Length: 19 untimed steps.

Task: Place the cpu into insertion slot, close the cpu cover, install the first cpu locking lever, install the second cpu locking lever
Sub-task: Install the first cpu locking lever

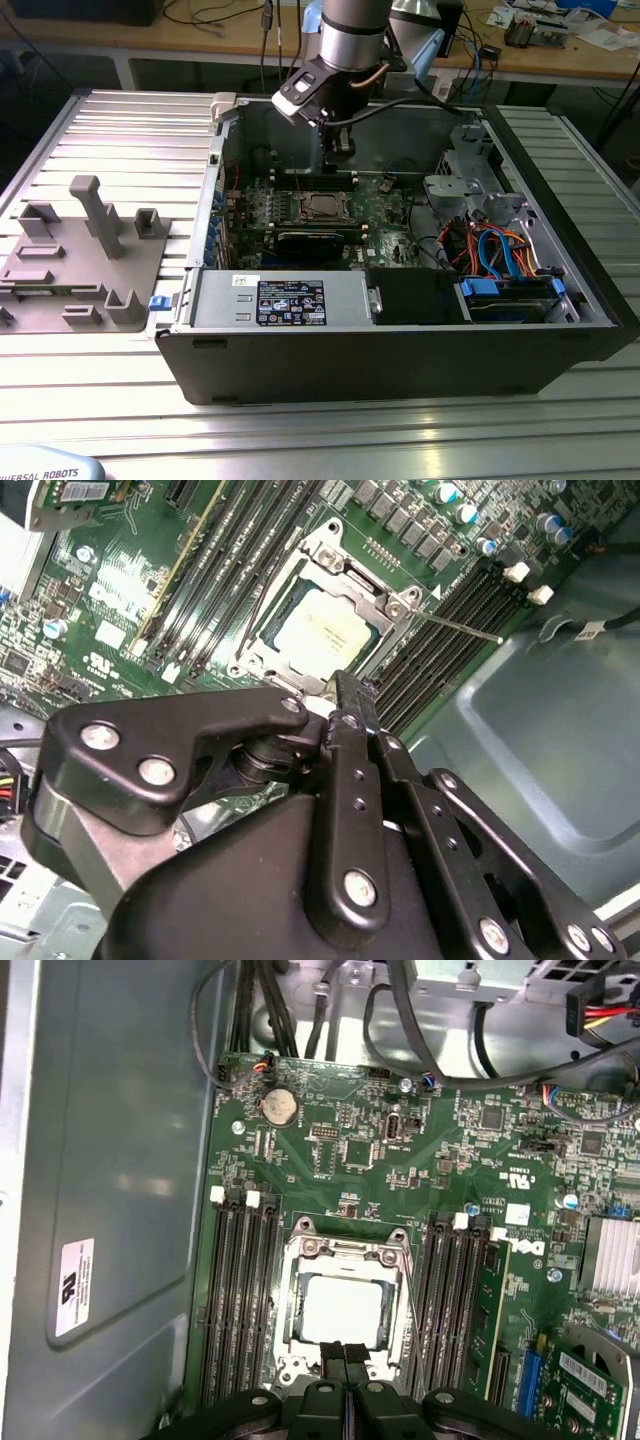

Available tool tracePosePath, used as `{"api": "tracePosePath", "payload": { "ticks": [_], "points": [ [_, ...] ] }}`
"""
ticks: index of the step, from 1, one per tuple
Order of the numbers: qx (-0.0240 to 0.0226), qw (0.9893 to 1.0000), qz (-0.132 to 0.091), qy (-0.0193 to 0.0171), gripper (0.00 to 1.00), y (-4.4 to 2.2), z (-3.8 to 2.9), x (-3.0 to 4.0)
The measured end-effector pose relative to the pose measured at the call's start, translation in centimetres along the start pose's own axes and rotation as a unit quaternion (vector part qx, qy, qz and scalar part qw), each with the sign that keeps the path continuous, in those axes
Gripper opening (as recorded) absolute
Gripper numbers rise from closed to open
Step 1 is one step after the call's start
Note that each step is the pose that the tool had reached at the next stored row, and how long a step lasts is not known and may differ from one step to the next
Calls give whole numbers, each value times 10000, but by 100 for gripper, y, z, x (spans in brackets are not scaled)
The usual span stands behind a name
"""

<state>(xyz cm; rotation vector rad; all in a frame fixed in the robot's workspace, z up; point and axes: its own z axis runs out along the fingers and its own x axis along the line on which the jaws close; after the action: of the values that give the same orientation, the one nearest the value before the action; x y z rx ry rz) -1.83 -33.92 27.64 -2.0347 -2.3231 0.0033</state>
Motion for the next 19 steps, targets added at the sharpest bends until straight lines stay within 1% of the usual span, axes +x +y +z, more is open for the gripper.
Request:
{"api": "tracePosePath", "payload": {
  "ticks": [4, 9, 12, 15, 17, 19],
  "points": [
    [8, 9998, -193, -7, 11, 0, 0, 0],
    [17, 9990, -450, -17, 11, 0, 0, 0],
    [26, 9976, -686, -25, 11, 0, 0, 0],
    [33, 9965, -840, -31, 11, 0, 0, 0],
    [32, 9959, -901, -20, 11, 1, 0, 0],
    [34, 9950, -996, -14, 11, 0, 0, 0]
  ]
}}
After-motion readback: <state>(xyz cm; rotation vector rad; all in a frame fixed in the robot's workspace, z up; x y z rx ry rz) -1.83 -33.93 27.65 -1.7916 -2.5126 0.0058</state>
